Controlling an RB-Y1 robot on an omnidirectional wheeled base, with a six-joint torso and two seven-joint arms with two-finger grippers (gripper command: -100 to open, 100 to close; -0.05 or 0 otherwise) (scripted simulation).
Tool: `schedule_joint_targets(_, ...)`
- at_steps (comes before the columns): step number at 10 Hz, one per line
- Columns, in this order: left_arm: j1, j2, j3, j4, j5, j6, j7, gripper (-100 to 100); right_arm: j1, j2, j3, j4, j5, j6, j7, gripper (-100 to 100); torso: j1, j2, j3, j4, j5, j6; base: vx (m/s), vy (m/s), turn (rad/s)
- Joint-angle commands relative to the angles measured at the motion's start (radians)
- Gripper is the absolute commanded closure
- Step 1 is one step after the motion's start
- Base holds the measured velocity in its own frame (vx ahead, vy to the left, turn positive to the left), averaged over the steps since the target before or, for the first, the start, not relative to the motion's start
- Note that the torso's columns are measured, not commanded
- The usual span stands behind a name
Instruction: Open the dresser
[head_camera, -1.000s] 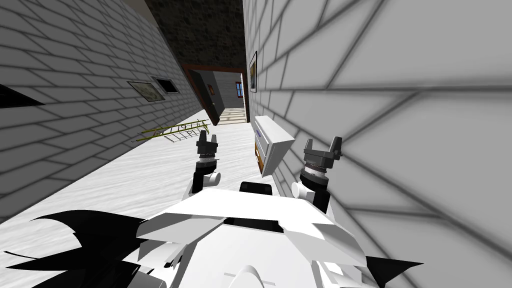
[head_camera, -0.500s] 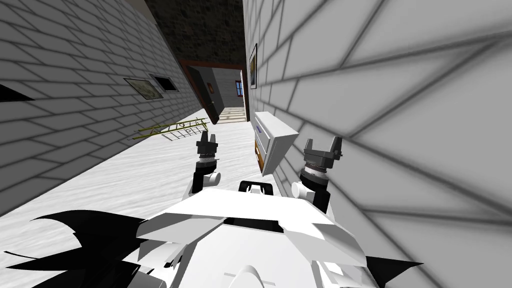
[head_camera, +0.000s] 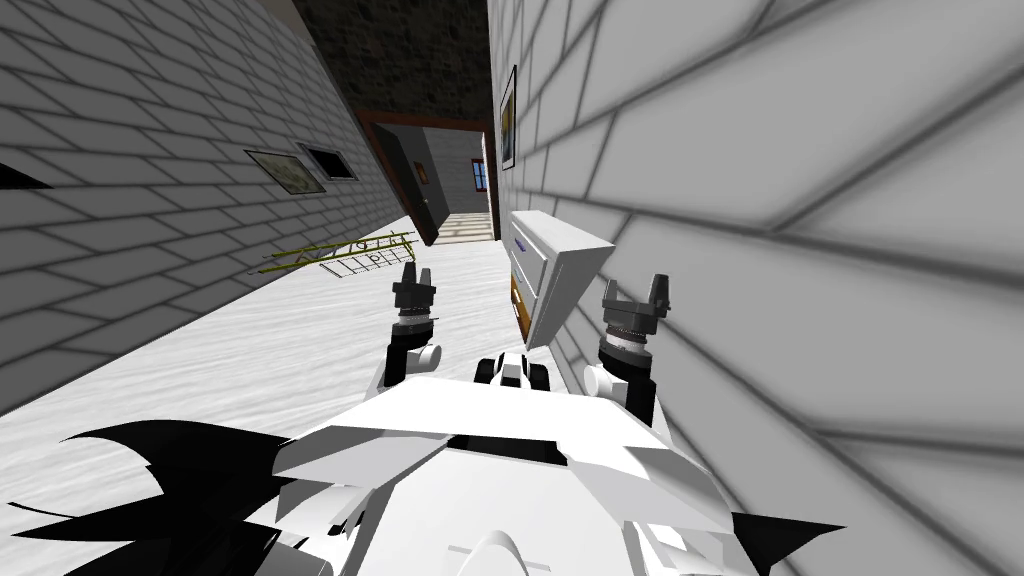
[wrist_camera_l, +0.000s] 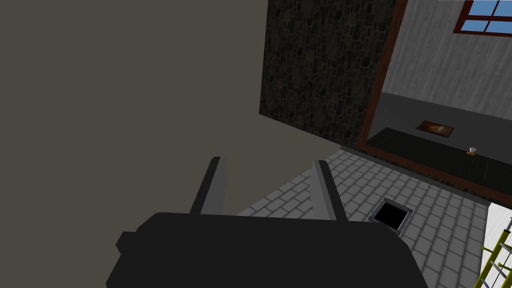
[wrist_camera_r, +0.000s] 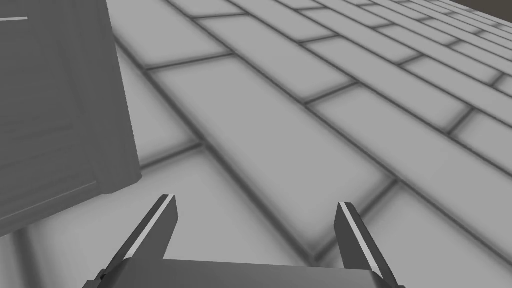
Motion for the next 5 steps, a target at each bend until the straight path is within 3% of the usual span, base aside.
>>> schedule_joint_targets(1,0.0,0.0,0.0,0.0,0.0,0.0,0.0,0,-0.005,-0.066,0.003,0.05,0.038,0.055,0.006,-100,0.0,0.003,-0.005,0.003,0.0,0.0,0.028,0.135,0.054)
schedule_joint_targets(3,0.0,0.0,0.0,0.0,0.0,0.0,0.0,0,-0.008,-0.086,0.005,0.08,0.059,0.082,0.009,-100,0.002,0.003,-0.006,0.004,0.001,0.0,0.041,0.157,0.04)
schedule_joint_targets(5,0.0,0.0,0.0,0.0,0.0,0.0,0.0,0,-0.015,-0.119,0.01,0.141,0.108,0.145,0.016,-100,-0.006,0.005,-0.005,0.005,-0.002,0.0,0.03,0.137,0.066)
